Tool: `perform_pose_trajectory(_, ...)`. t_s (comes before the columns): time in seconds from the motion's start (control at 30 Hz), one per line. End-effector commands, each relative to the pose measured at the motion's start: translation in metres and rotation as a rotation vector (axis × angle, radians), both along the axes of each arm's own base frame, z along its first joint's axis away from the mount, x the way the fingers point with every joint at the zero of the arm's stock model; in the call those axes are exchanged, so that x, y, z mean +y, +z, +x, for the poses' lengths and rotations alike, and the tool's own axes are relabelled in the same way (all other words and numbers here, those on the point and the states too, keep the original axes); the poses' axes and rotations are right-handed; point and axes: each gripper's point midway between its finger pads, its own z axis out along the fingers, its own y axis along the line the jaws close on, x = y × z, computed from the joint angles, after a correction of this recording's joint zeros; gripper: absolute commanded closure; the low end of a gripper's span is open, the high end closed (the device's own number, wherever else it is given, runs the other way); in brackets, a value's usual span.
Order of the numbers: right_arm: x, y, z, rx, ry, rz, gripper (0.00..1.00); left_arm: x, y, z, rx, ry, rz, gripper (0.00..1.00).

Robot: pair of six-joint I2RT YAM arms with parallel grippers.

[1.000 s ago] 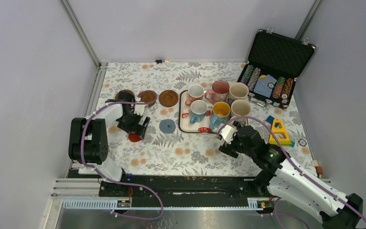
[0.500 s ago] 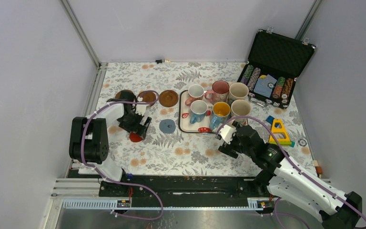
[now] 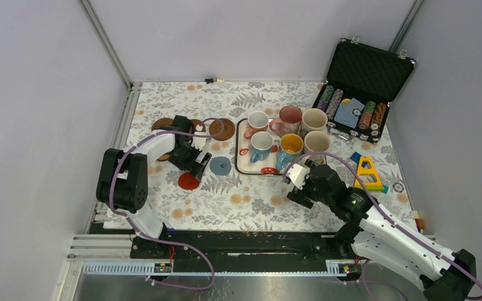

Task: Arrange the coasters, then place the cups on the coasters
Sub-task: Move the coaster to the center of the board.

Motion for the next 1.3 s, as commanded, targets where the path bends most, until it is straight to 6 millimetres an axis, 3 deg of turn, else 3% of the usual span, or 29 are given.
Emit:
perform_pose_trajectory(0.0,0.003,0.009,0.008,-0.034,-0.017,0.029,0.07,0.006,0.036,0.013,-0.163,-0.059,0.011,0.01)
perform_pose_trajectory(0.1,0.004,0.01,0.008,-0.036,-0.015,0.032,0.07,0.01,0.055,-0.002,-0.246,-0.181,0.007,0.01)
perform_pose_trajectory(0.3,0.004,0.011,0.008,-0.036,-0.015,0.035,0.07,0.016,0.066,-0.027,-0.292,-0.403,0.019,0.01)
perform_pose_trajectory(0.67,0.002,0.013,0.008,-0.044,-0.028,0.038,0.07,0.008,0.032,-0.056,-0.268,-0.632,0.059,0.01)
perform_pose_trajectory(0.93,0.001,0.013,0.008,-0.046,-0.027,0.038,0.07,0.012,0.007,-0.042,-0.285,-0.648,0.184,0.01)
perform_pose_trajectory(1.27,0.002,0.011,0.007,-0.043,-0.018,0.037,0.07,0.011,0.001,-0.012,-0.348,-0.58,0.246,0.01)
